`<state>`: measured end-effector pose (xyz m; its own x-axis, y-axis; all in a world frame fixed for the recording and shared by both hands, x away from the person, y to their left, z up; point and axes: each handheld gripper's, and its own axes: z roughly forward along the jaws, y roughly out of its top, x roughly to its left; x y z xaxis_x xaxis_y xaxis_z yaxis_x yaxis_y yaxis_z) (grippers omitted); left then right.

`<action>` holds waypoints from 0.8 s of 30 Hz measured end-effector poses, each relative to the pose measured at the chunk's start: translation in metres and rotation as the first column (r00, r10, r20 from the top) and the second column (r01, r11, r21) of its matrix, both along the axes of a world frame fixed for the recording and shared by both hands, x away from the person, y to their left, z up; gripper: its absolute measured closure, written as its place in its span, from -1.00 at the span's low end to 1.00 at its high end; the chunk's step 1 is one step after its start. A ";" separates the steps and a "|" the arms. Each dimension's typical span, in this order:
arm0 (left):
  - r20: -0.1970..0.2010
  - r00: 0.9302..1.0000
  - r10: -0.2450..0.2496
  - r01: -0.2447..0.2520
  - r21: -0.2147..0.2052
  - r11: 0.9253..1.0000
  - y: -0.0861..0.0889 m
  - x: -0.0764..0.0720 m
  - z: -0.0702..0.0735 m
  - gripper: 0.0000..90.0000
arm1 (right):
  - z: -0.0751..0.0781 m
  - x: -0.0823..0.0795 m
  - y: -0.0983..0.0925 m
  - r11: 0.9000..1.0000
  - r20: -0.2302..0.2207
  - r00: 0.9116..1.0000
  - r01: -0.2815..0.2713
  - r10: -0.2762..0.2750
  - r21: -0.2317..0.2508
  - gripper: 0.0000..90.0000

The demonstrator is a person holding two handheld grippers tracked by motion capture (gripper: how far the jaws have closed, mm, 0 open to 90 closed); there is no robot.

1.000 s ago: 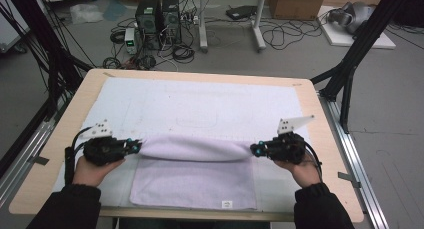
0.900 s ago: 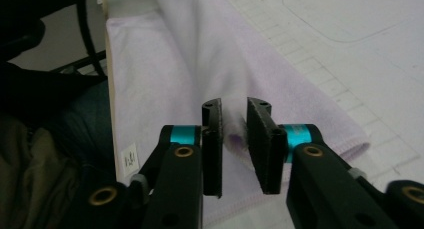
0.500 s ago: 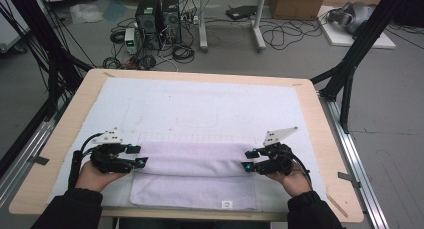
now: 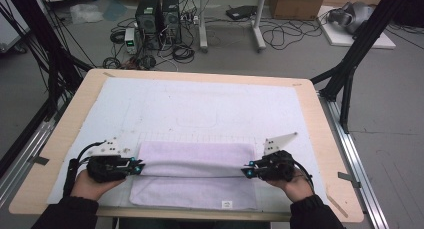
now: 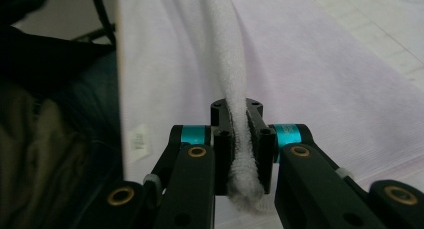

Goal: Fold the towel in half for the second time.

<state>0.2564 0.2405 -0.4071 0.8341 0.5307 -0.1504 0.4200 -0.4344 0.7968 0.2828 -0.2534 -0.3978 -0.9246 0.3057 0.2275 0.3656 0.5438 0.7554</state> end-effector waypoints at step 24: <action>-0.033 0.997 -0.072 0.075 0.099 0.992 -0.019 -0.021 -0.027 0.88 | -0.042 -0.025 0.011 0.996 -0.001 0.998 -0.057 0.057 -0.069 0.92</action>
<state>0.2352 0.2219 -0.4342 0.8675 0.4815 -0.1247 0.4067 -0.5422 0.7352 0.2574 -0.2420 -0.4395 -0.9412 0.2671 0.2068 0.3317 0.6147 0.7156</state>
